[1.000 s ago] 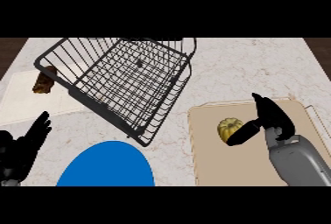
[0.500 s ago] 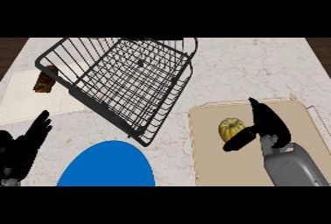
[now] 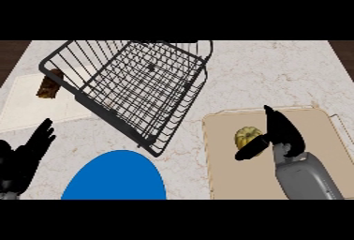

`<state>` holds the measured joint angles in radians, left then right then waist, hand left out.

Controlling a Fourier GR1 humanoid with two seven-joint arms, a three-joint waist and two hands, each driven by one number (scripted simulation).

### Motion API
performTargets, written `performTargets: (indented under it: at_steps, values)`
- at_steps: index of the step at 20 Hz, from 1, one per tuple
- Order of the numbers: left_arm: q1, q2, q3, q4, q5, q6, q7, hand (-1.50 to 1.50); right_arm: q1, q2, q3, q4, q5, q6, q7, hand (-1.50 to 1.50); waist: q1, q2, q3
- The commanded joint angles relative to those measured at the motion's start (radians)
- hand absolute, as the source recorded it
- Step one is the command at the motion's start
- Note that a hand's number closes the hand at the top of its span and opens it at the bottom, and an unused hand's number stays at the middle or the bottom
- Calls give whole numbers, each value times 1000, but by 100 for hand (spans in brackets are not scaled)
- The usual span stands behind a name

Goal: Pick the squash from the tray and place it in the tiered basket

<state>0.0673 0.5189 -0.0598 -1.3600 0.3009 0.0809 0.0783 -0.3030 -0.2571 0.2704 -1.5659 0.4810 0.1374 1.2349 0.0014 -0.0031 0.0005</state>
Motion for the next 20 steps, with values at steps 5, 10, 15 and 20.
performTargets:
  at_steps: [5,10,15,20]
  values:
    - [-15,-23,13,37,-34,-4,-12,0,18,56,-12,80,66,7,111,-150,-1,4,-1]
    - [-36,-42,9,45,-43,2,20,0,1,149,12,140,114,-10,138,-150,1,4,-1]
    - [-1,-54,45,29,-71,-32,-8,0,40,102,-17,125,113,39,-77,150,1,3,-1]
    - [4,-55,80,-6,-52,-66,40,0,2,160,-20,93,220,-18,-31,150,2,2,-1]
